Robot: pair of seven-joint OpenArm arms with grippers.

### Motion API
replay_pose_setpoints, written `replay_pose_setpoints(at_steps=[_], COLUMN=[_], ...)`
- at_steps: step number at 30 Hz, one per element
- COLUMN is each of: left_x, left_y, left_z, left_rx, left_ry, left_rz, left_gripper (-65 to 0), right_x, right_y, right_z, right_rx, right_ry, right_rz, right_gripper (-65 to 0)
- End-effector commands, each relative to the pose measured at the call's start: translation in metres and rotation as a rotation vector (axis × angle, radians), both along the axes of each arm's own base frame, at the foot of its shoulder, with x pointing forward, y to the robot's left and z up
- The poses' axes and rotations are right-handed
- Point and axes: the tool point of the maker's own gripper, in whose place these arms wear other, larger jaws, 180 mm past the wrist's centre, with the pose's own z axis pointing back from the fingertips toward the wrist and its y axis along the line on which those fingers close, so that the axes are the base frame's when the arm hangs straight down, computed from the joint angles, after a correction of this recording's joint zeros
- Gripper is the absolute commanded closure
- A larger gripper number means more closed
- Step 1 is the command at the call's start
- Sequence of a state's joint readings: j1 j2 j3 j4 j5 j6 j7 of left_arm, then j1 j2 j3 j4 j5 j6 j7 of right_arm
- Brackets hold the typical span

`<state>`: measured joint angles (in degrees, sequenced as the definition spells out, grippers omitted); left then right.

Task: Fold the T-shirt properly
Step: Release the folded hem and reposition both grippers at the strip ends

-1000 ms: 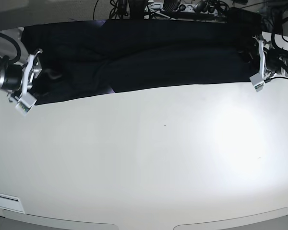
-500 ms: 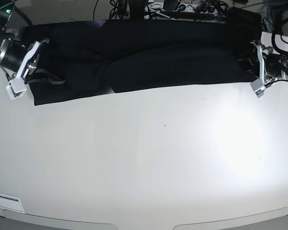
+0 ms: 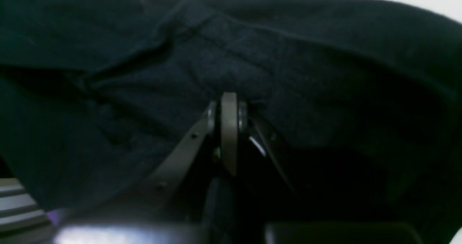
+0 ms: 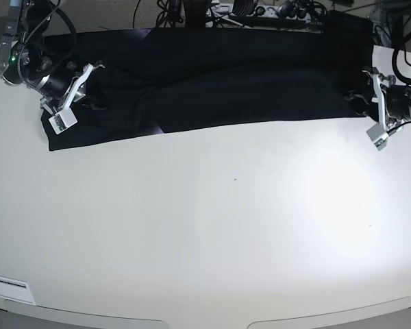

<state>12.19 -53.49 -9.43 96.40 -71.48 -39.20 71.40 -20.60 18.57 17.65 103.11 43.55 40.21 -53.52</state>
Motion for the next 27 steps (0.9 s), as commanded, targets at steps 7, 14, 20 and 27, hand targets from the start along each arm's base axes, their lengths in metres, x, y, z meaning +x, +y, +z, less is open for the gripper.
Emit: replay_pose_setpoints(at_steps=[7, 14, 20, 27], left_x=[0.037, 0.047, 0.046, 0.012], left_y=[0.025, 0.029, 0.027, 0.004], left_z=[0.048, 0.048, 0.027, -0.008], left_rx=[0.003, -0.077, -0.194, -0.319], left_ry=[-0.177, -0.228, -0.231, -0.14], left_rz=[0.09, 0.263, 0.452, 0.571], left_gripper=[-32.9, -32.9, -32.9, -33.0], right_x=[-0.004, 0.008, 0.018, 0.031], right_y=[-0.064, -0.12, -0.131, -0.115], right_z=[-0.042, -0.032, -0.005, 0.037], right_rx=[-0.205, -0.358, -0.413, -0.42], right_ry=[0.102, 0.076, -0.001, -0.097], right_rz=[-0.206, -0.592, -0.678, -0.601], right_gripper=[0.0, 0.0, 0.0, -36.7])
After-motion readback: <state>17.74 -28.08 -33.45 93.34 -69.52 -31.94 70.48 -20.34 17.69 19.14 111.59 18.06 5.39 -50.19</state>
